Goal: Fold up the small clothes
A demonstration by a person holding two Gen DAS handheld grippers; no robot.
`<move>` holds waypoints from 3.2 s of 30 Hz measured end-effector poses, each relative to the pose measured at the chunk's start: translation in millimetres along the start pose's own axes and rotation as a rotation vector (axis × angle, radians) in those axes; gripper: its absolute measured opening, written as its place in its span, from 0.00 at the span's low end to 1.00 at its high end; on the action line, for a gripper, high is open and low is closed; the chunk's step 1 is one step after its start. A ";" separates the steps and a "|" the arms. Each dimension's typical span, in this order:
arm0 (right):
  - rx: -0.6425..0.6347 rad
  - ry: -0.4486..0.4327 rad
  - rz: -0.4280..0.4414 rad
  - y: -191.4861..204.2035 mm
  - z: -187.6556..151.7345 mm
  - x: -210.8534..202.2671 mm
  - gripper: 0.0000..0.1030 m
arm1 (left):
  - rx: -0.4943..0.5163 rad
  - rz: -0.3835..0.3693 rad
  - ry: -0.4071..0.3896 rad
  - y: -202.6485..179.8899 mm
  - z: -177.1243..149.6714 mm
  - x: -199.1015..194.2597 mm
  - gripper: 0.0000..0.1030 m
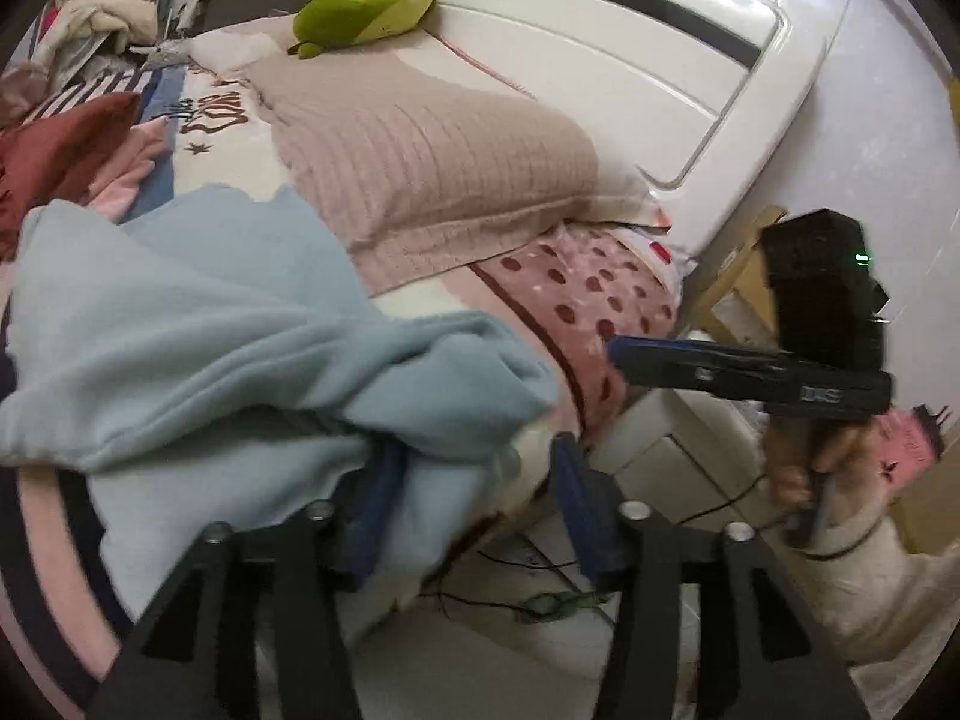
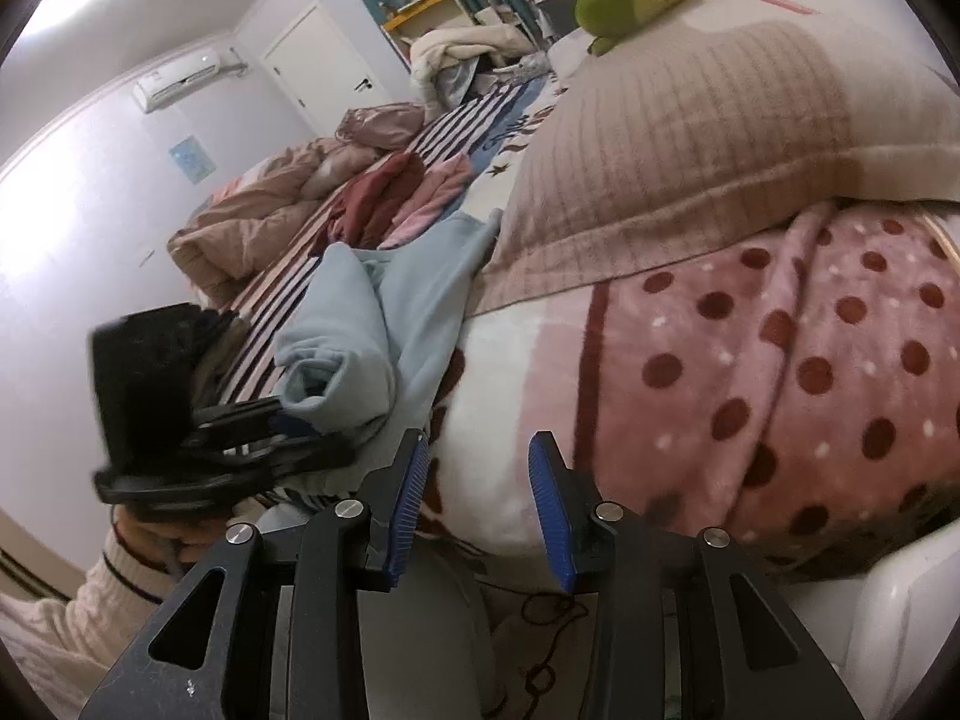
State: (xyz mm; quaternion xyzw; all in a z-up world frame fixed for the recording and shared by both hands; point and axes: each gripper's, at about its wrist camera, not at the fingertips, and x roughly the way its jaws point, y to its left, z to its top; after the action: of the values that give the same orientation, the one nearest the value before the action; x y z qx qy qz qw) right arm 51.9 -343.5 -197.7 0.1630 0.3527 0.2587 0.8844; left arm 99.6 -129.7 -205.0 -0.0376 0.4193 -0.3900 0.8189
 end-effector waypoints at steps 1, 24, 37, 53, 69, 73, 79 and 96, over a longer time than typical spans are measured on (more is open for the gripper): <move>-0.009 -0.003 0.006 3.4 2.2 2.0 0.42 | -0.015 0.004 -0.003 0.6 -2.0 -8.6 0.46; -0.149 0.119 -0.195 76.0 31.7 67.2 0.28 | -0.307 0.196 -0.216 120.0 -60.1 -121.9 0.64; -0.780 0.312 -0.278 198.0 37.4 202.1 0.71 | -0.360 0.251 -0.265 144.5 -77.9 -150.5 0.65; -0.453 0.111 -0.638 99.6 125.3 170.2 0.12 | -0.346 0.210 -0.248 141.7 -73.9 -147.9 0.65; -0.035 0.262 -0.087 26.8 21.6 68.5 0.48 | -0.316 -0.037 -0.047 91.3 -42.5 -30.4 0.45; 0.009 0.264 0.042 36.2 1.1 66.3 0.29 | -0.264 0.002 -0.050 80.0 -44.7 -47.4 0.32; -0.155 0.239 0.027 68.2 29.6 49.3 0.46 | -0.182 0.119 -0.011 82.4 -54.3 -88.8 0.38; -0.091 0.169 -0.003 69.8 77.7 143.4 0.08 | -0.283 0.125 -0.041 93.7 -68.7 -100.3 0.65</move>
State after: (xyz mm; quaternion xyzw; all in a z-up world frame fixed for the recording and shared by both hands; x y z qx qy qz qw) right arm 171.5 -212.9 -188.0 0.0998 0.4143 0.2859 0.8583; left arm 72.7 20.7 -219.8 -0.1344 0.4546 -0.2745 0.8366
